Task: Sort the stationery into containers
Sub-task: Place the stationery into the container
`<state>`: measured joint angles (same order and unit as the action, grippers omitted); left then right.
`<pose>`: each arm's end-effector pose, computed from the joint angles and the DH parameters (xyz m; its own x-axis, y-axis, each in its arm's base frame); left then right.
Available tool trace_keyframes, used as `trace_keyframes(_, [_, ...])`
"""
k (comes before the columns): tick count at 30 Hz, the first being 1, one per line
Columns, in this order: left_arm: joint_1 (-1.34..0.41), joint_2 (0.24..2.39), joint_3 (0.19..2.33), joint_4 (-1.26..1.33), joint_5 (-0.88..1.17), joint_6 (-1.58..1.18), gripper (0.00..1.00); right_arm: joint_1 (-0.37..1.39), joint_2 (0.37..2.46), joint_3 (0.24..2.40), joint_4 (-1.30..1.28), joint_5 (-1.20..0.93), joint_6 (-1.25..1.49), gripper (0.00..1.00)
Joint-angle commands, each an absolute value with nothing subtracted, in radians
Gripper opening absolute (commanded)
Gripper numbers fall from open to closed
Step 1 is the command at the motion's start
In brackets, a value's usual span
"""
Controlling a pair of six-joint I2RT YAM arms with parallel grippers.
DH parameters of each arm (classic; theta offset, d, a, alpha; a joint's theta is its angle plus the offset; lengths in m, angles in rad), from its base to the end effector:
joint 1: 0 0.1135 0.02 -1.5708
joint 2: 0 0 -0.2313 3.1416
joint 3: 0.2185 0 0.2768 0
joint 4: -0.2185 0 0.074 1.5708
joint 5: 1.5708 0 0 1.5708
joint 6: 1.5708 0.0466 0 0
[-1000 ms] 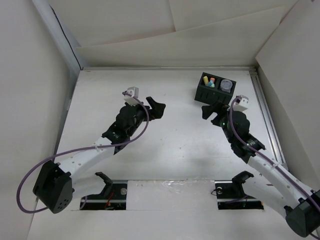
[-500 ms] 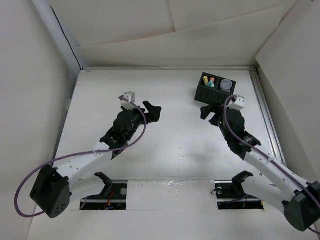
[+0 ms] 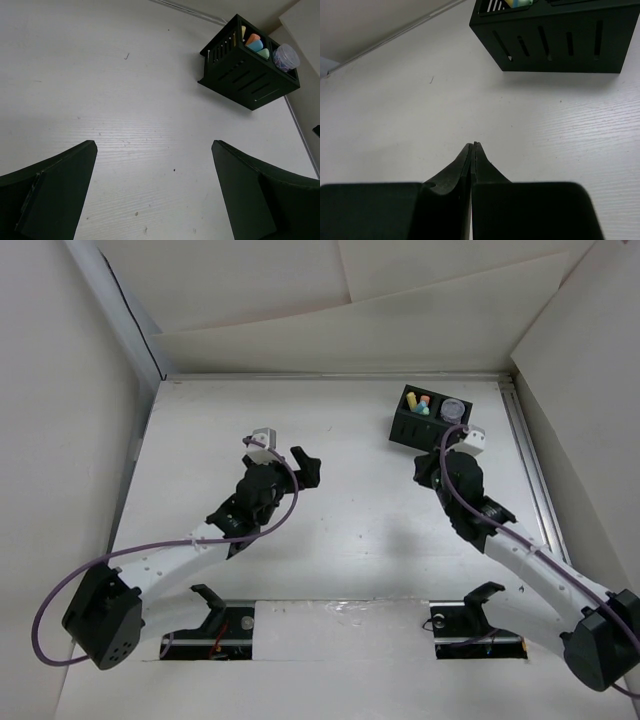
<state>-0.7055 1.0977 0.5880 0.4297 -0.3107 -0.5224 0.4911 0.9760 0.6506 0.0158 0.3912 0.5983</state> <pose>0.2359 -0.1822 0.2305 -0.2450 -0.4153 -0.8760 0.3036 0.8253 -0.4762 0.2528 0.1150 0.2399 -0.2872 0.4369 -0.8524 0.0557 0.8960 0.4405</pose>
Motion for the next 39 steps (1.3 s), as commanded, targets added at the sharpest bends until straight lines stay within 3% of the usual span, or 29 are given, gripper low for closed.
trace_keyframes(1, [-0.707,1.054,0.580,0.476,-0.331,-0.491,1.00,0.494,0.985,0.709,0.069,0.422,0.603,0.03])
trace_keyframes(3, [-0.707,1.045,0.580,0.476,-0.302,-0.466,1.00,0.494,0.994,0.718,0.069,0.422,0.603,0.15])
trace_keyframes(4, [-0.707,1.031,0.580,0.476,-0.292,-0.466,1.00,0.494,0.994,0.718,0.069,0.422,0.603,0.15])
trace_keyframes(5, [-0.707,1.031,0.580,0.486,-0.282,-0.466,1.00,0.494,0.994,0.718,0.069,0.410,0.603,0.31])
trace_keyframes(8, [-0.707,0.985,0.557,0.511,-0.255,-0.466,1.00,0.494,0.967,0.709,0.078,0.400,0.603,0.59])
trace_keyframes(11, [-0.707,0.963,0.557,0.511,-0.245,-0.491,1.00,0.494,0.940,0.689,0.078,0.391,0.603,0.69])
trace_keyframes(23, [-0.716,0.963,0.595,0.479,-0.272,-0.561,1.00,0.503,0.879,0.647,0.078,0.360,0.594,0.78])
trace_keyframes(39, [-0.716,0.973,0.574,0.525,-0.253,-0.509,1.00,0.503,0.897,0.658,0.078,0.360,0.584,0.81])
